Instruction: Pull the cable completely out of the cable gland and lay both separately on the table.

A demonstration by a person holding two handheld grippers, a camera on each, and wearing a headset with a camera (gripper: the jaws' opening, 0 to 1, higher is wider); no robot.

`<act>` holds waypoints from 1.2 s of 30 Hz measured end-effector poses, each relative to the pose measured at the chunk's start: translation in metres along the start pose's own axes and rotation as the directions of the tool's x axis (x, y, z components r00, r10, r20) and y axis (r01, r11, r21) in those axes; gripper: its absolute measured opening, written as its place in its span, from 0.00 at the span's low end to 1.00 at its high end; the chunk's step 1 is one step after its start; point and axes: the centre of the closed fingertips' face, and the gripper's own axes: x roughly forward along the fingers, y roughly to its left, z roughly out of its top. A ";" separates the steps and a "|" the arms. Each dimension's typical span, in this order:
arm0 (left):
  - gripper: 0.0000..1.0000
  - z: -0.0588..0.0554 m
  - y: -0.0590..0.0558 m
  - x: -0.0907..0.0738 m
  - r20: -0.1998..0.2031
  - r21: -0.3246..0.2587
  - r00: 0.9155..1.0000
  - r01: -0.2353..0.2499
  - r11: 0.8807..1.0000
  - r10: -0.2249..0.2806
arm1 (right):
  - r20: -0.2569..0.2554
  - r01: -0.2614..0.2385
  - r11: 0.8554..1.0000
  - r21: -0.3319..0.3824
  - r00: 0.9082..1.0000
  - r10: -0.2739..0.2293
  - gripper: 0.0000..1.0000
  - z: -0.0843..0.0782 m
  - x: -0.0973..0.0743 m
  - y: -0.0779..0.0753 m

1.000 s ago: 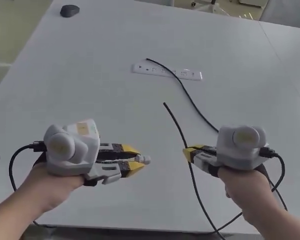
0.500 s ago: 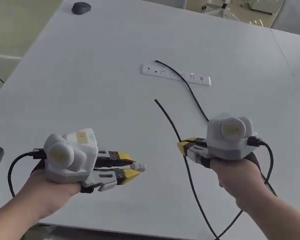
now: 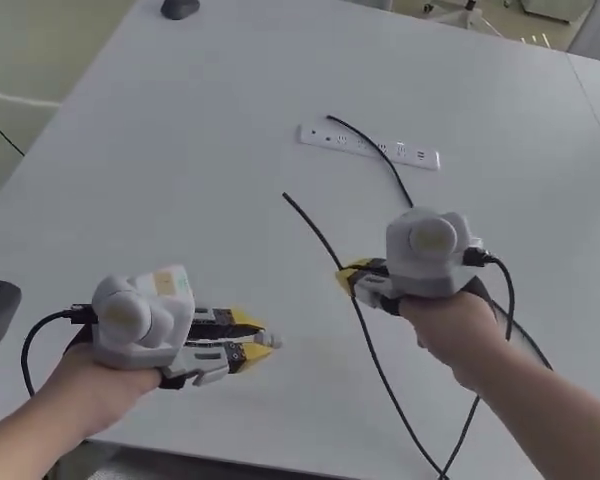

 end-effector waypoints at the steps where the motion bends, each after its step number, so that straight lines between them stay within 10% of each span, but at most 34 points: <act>1: 0.16 -0.003 0.000 0.001 -0.002 -0.002 1.000 0.001 1.000 -0.001 | -0.003 -0.005 1.000 -0.008 1.000 0.005 0.00 0.001 0.004 0.002; 13: 0.16 -0.049 0.004 0.013 -0.060 -0.043 0.998 0.009 0.999 -0.011 | -0.092 -0.070 0.994 -0.085 0.994 0.063 0.00 -0.013 0.051 0.032; 24: 0.16 -0.075 0.009 0.017 -0.114 -0.068 0.993 -0.003 0.998 -0.005 | -0.152 -0.149 0.970 -0.192 0.981 0.120 0.00 -0.036 0.077 0.064; 36: 0.16 -0.088 0.011 0.017 -0.145 -0.089 0.989 -0.010 0.996 -0.003 | -0.183 -0.161 0.968 -0.194 0.975 0.125 0.00 -0.047 0.091 0.065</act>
